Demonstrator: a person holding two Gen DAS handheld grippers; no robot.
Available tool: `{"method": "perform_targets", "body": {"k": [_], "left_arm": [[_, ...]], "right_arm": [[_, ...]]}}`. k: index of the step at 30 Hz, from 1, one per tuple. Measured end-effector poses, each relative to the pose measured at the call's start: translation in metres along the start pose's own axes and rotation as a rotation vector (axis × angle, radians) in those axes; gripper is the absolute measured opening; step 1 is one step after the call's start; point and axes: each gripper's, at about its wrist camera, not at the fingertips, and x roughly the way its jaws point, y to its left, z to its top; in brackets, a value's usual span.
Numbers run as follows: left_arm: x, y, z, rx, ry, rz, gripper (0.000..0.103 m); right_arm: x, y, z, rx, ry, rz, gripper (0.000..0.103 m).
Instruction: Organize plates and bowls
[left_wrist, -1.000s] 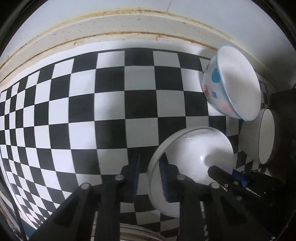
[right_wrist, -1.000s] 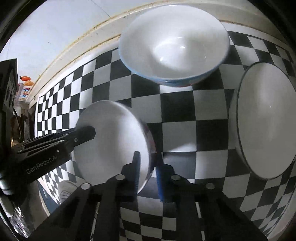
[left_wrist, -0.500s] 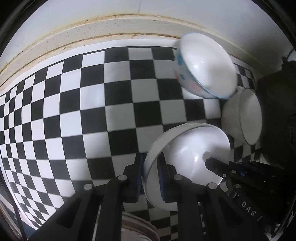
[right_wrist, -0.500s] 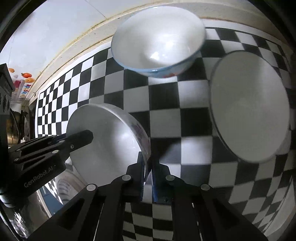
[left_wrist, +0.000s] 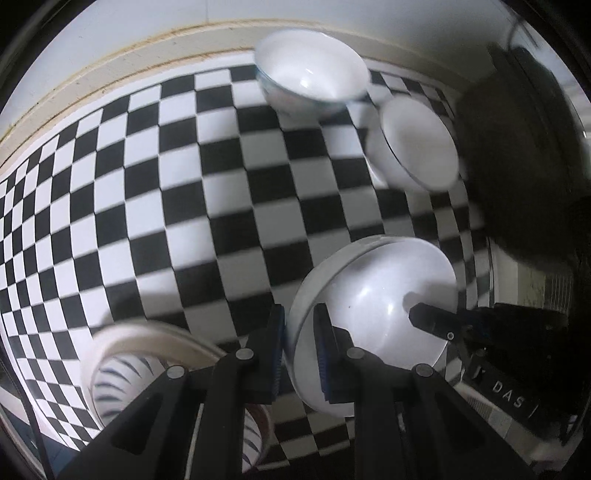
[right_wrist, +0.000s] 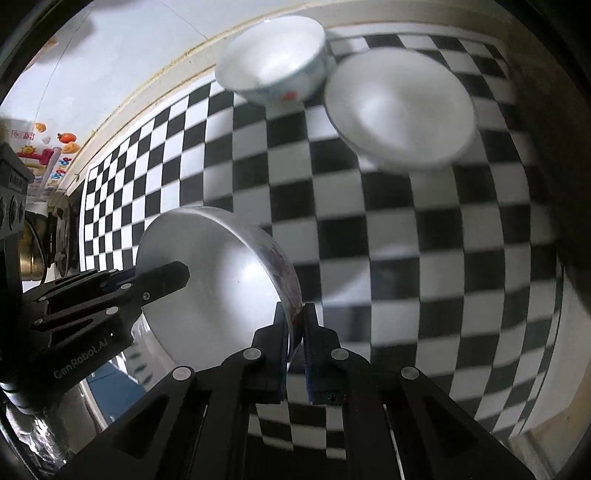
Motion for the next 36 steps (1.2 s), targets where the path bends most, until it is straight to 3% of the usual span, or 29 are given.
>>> {"method": "perform_targets", "body": {"k": [13,21,30,34,36], "left_arm": [[0.041,-0.015,-0.051,0.029,0.104,0.007,0.014],[0.069,-0.017,-0.053,0.012,0.154,0.023,0.014],[0.071,-0.008,-0.053,-0.021,0.173,0.015,0.014],[0.043,0.004,-0.054,-0.048,0.121,0.015,0.014],[0.019,0.006,-0.051,-0.074,0.040,0.043,0.015]], "right_arm": [[0.023,-0.028,-0.062,0.036,0.090,-0.001,0.008],[0.047,-0.038,-0.063,0.036,0.153,-0.013,0.008],[0.064,-0.032,-0.052,0.029,0.194,-0.012,0.010],[0.053,-0.035,-0.047,0.042,0.197,0.009,0.011],[0.039,-0.034,-0.043,0.037,0.176,0.017,0.012]]}}
